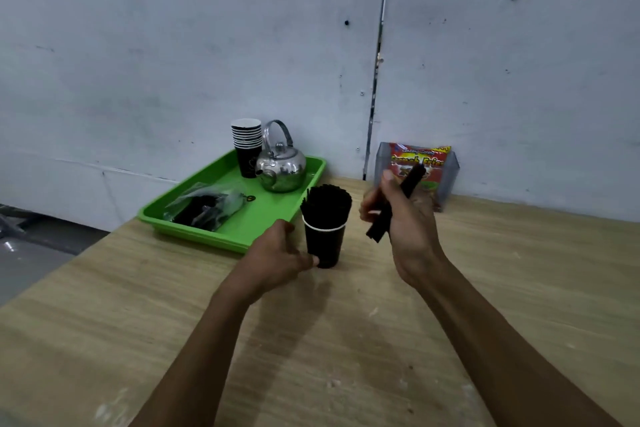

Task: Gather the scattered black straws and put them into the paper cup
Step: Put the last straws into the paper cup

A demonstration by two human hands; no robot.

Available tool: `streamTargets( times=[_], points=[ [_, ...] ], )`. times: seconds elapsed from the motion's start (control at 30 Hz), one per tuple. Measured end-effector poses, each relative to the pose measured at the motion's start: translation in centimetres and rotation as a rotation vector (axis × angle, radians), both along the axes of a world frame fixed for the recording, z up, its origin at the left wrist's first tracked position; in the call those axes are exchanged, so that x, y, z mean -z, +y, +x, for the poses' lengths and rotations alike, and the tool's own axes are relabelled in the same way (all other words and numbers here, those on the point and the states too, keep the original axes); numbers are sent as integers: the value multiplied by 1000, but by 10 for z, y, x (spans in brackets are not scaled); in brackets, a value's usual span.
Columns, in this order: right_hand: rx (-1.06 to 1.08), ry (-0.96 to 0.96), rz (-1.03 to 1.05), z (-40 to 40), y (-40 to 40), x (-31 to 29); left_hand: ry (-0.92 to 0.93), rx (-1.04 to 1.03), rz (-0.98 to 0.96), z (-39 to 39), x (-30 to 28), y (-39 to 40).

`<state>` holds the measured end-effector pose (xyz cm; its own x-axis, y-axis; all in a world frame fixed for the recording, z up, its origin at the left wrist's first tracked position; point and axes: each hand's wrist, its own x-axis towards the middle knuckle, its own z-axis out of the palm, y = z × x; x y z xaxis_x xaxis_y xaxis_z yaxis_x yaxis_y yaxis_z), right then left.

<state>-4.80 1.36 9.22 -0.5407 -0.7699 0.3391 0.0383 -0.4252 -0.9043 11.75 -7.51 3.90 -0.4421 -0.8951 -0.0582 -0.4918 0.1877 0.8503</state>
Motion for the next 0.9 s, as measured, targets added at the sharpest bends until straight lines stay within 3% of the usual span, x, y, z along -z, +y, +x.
streamTargets(
  times=[0.13, 0.3, 0.47, 0.77, 0.9],
  points=[
    [14, 31, -21, 15, -34, -29, 41, 31, -51, -10, 5, -5],
    [11, 209, 15, 23, -66, -44, 139, 43, -83, -19, 15, -9],
    [-23, 391, 151, 23, -84, -38, 266, 46, -135, -27, 27, -8],
    [-51, 713, 472, 18, -86, -20, 244, 19, -177, -30, 35, -13],
    [-69, 691, 556, 14, -84, -24, 241, 25, -181, -29, 36, -12]
  ],
)
